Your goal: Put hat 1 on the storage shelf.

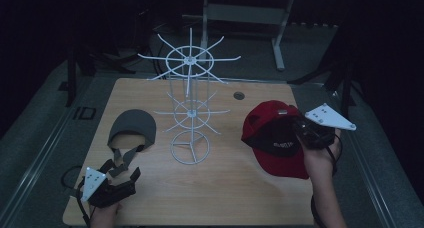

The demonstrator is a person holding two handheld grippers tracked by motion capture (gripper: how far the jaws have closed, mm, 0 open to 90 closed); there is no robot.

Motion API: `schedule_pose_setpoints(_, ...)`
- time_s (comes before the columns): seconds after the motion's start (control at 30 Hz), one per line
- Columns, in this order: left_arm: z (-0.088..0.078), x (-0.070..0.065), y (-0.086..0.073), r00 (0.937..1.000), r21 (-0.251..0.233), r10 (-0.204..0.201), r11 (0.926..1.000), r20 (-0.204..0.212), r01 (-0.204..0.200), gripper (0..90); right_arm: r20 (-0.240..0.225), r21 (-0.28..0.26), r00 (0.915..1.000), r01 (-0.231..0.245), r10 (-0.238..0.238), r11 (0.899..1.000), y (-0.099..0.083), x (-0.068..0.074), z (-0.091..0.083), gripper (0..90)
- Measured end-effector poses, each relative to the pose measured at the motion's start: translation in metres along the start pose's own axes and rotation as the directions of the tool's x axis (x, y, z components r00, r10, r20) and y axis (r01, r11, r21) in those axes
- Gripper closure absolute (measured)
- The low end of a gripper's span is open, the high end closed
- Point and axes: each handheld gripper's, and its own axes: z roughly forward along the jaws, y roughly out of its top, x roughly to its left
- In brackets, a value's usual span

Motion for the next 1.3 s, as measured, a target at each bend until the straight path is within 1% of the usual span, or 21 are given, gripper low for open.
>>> schedule_pose_setpoints(0.07, -0.004, -0.008, 0.005, 0.9979, 0.000, 0.022, 0.9998, 0.061, -0.022, 1.7, -0.006, -0.013, 1.0000, -0.006, 0.006, 1.000, 0.004, 0.002, -0.005, 85.8)
schedule_pose_setpoints(0.13, -0.006, -0.016, 0.011, 0.9931, 0.000, 0.029, 0.9996, 0.114, -0.030, 1.7, -0.013, -0.024, 0.9999, 0.001, -0.001, 1.000, 0.008, 0.005, -0.010, 85.8)
schedule_pose_setpoints(0.2, -0.009, -0.023, 0.019, 0.9857, -0.010, 0.038, 0.9993, 0.164, -0.037, 1.7, -0.013, -0.034, 0.9999, 0.009, -0.010, 0.999, 0.013, 0.008, -0.015, 85.8)
schedule_pose_setpoints(0.33, -0.015, -0.039, 0.038, 0.9687, -0.032, 0.077, 0.9970, 0.236, -0.071, 1.8, -0.018, -0.042, 0.9995, 0.025, -0.026, 0.999, 0.022, 0.011, -0.024, 85.8)
schedule_pose_setpoints(0.43, -0.019, -0.051, 0.053, 0.9496, -0.040, 0.095, 0.9954, 0.299, -0.087, 3.0, -0.010, -0.056, 0.9994, 0.033, -0.033, 0.998, 0.027, 0.011, -0.030, 85.8)
schedule_pose_setpoints(0.5, -0.022, -0.060, 0.064, 0.9381, -0.050, 0.111, 0.9937, 0.328, -0.100, 3.0, -0.009, -0.061, 0.9993, 0.035, -0.035, 0.998, 0.030, 0.010, -0.033, 85.8)
schedule_pose_setpoints(0.6, -0.027, -0.072, 0.081, 0.9117, -0.074, 0.144, 0.9894, 0.385, -0.124, 3.9, -0.016, -0.069, 0.9995, 0.025, -0.026, 0.997, 0.033, 0.010, -0.037, 85.8)
schedule_pose_setpoints(0.67, -0.029, -0.082, 0.092, 0.8966, -0.099, 0.178, 0.9836, 0.405, -0.150, 4.5, -0.020, -0.072, 0.9993, 0.031, -0.032, 0.997, 0.036, 0.011, -0.039, 85.8)
schedule_pose_setpoints(0.7, -0.029, -0.086, 0.097, 0.8864, -0.111, 0.195, 0.9803, 0.420, -0.163, 5.3, -0.023, -0.075, 0.9992, 0.030, -0.032, 0.997, 0.037, 0.012, -0.040, 85.8)
schedule_pose_setpoints(0.73, -0.029, -0.090, 0.101, 0.8798, -0.122, 0.207, 0.9778, 0.428, -0.170, 5.6, -0.024, -0.077, 0.9991, 0.034, -0.036, 0.996, 0.038, 0.012, -0.040, 85.8)
schedule_pose_setpoints(0.8, -0.026, -0.097, 0.107, 0.8629, -0.131, 0.231, 0.9727, 0.450, -0.192, 5.9, -0.033, -0.082, 0.9990, 0.028, -0.031, 0.996, 0.040, 0.013, -0.042, 85.8)
schedule_pose_setpoints(0.83, -0.026, -0.097, 0.107, 0.8629, -0.131, 0.231, 0.9727, 0.450, -0.192, 6.0, -0.033, -0.082, 0.9990, 0.028, -0.031, 0.996, 0.040, 0.013, -0.042, 85.8)
schedule_pose_setpoints(0.9, -0.021, -0.104, 0.113, 0.8456, -0.122, 0.238, 0.9713, 0.478, -0.204, 6.0, -0.040, -0.089, 0.9988, 0.026, -0.029, 0.996, 0.042, 0.014, -0.044, 85.8)
schedule_pose_setpoints(0.97, -0.017, -0.111, 0.117, 0.8362, -0.127, 0.247, 0.9689, 0.489, -0.212, 6.7, -0.045, -0.094, 0.9984, 0.030, -0.035, 0.995, 0.043, 0.015, -0.046, 85.8)
schedule_pose_setpoints(1.03, -0.011, -0.121, 0.123, 0.8176, -0.142, 0.273, 0.9621, 0.507, -0.233, 7.1, -0.048, -0.095, 0.9982, 0.030, -0.034, 0.995, 0.044, 0.015, -0.047, 85.8)
schedule_pose_setpoints(1.1, -0.005, -0.128, 0.128, 0.8104, -0.148, 0.285, 0.9584, 0.512, -0.244, 7.1, -0.057, -0.100, 0.9979, 0.026, -0.031, 0.995, 0.045, 0.016, -0.049, 85.8)
schedule_pose_setpoints(1.13, -0.002, -0.132, 0.130, 0.8040, -0.154, 0.286, 0.9582, 0.521, -0.241, 7.1, -0.061, -0.104, 0.9977, 0.023, -0.030, 0.994, 0.046, 0.017, -0.050, 85.8)
schedule_pose_setpoints(1.2, 0.005, -0.139, 0.134, 0.7980, -0.160, 0.302, 0.9532, 0.521, -0.257, 7.1, -0.064, -0.110, 0.9973, 0.029, -0.036, 0.994, 0.046, 0.019, -0.051, 85.8)
schedule_pose_setpoints(1.23, 0.008, -0.143, 0.136, 0.7910, -0.157, 0.302, 0.9534, 0.532, -0.258, 7.1, -0.070, -0.115, 0.9971, 0.024, -0.032, 0.993, 0.046, 0.020, -0.052, 85.8)
schedule_pose_setpoints(1.27, 0.012, -0.146, 0.138, 0.7892, -0.158, 0.300, 0.9539, 0.536, -0.255, 7.1, -0.076, -0.119, 0.9966, 0.024, -0.033, 0.993, 0.047, 0.021, -0.053, 85.8)
schedule_pose_setpoints(1.3, 0.015, -0.150, 0.141, 0.7855, -0.161, 0.307, 0.9515, 0.537, -0.262, 7.1, -0.080, -0.119, 0.9961, 0.028, -0.037, 0.993, 0.047, 0.022, -0.054, 85.7)
